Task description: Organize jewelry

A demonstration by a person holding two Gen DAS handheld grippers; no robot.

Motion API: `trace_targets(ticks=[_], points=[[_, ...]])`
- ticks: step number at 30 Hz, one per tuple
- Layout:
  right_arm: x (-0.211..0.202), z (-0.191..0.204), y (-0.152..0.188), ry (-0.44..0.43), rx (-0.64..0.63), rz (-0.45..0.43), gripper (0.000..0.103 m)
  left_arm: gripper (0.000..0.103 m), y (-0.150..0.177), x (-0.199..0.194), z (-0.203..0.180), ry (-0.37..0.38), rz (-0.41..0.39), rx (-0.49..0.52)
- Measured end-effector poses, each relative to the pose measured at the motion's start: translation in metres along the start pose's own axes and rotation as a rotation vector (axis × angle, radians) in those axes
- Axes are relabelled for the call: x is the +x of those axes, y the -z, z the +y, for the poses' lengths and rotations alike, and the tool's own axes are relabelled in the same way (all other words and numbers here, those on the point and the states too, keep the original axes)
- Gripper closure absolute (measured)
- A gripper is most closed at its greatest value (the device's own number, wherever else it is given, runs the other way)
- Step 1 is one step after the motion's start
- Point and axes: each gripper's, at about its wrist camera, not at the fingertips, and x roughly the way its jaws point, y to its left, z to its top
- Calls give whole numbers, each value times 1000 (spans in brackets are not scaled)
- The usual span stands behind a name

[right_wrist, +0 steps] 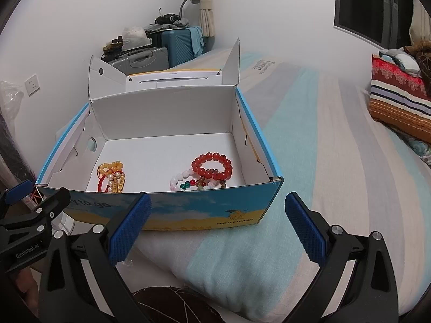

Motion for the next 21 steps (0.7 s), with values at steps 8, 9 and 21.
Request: trace_targets(ticks=[8,9,21], points=[[2,1,0,5,-2,8,8,6,-1,0,-1,26,11,-5],[3,1,0,5,-2,8,8,6,-2,-1,-1,27,11,-7],[3,1,0,6,1,8,8,6,0,-1,-1,21,4,-6]])
